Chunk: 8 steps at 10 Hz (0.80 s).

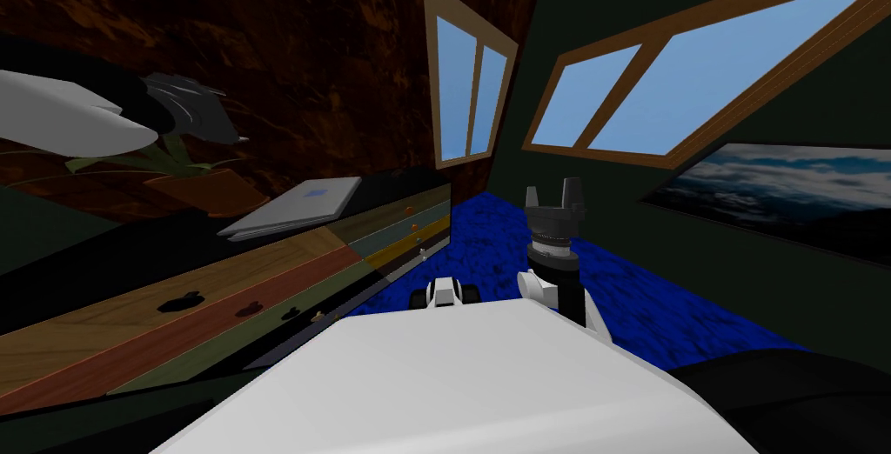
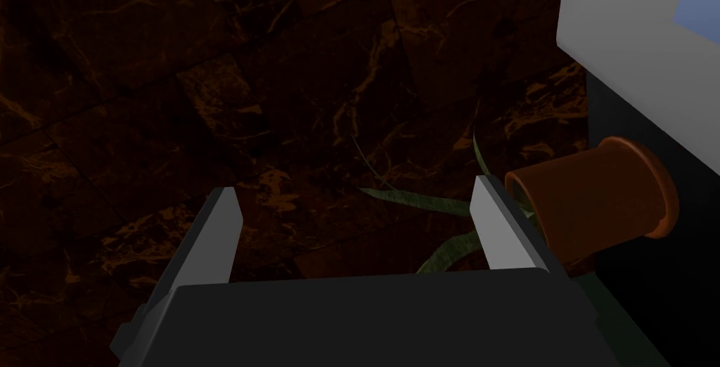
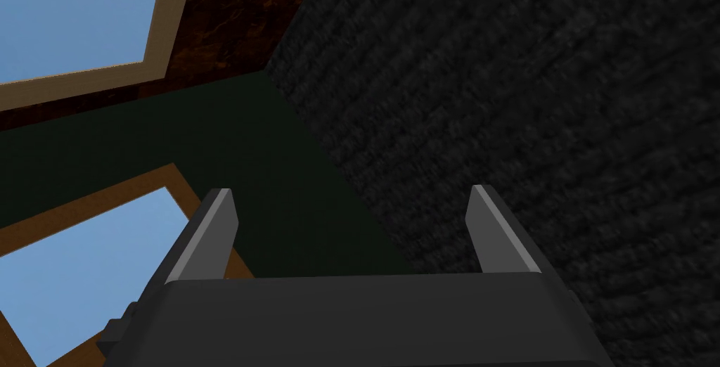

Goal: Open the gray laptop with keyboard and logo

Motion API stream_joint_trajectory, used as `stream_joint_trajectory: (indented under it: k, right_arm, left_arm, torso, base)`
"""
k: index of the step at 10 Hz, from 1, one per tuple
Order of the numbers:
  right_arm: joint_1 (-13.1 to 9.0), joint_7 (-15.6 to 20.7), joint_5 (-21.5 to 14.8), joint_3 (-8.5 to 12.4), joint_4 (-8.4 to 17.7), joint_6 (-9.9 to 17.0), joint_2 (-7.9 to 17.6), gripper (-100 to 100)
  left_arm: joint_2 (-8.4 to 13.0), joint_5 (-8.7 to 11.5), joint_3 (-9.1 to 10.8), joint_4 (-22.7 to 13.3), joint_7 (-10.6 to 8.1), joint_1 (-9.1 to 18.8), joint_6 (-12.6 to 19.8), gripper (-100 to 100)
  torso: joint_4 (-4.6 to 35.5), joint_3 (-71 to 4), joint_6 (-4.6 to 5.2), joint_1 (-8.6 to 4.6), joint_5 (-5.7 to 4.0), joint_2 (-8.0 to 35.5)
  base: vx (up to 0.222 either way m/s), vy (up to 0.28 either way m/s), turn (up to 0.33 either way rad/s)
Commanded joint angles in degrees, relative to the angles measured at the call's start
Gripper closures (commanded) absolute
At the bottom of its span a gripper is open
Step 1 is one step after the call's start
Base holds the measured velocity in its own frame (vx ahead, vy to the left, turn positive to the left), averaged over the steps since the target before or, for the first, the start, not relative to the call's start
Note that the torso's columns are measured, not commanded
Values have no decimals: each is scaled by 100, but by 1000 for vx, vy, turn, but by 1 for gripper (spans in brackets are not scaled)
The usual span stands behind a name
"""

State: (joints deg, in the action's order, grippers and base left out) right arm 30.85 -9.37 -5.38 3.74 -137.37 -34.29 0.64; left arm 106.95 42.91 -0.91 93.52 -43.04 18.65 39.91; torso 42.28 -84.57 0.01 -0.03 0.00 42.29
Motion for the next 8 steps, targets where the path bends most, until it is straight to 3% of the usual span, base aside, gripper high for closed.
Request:
stream_joint_trajectory:
  k: [1, 2, 3, 8]
  right_arm:
    - [0, 0, 0, 0, 0, 0, 0, 0]
    - [0, 0, 0, 0, 0, 0, 0, 0]
    - [0, 0, 0, 0, 0, 0, 0, 0]
    - [0, 0, 0, 0, 0, 0, 0, 0]
  left_arm:
    - [211, 139, -45, 165, -84, 237, 146, -100]
    - [235, 166, -147, 96, -8, 201, 76, -100]
    - [270, 167, -110, 108, -90, 150, 41, 0]
    - [266, 167, -114, 107, -83, 155, 44, 0]
  torso:
    - [1, -2, -1, 4, -1, -3]
    - [0, -1, -1, 4, -1, -1]
    - [0, 2, 0, 1, 1, 2]
    - [0, 0, -1, 3, 0, -1]
  base:
    - [28, 32, 11]
    - [9, 13, 1]
    - [0, 0, 0]
    - [0, 0, 0]
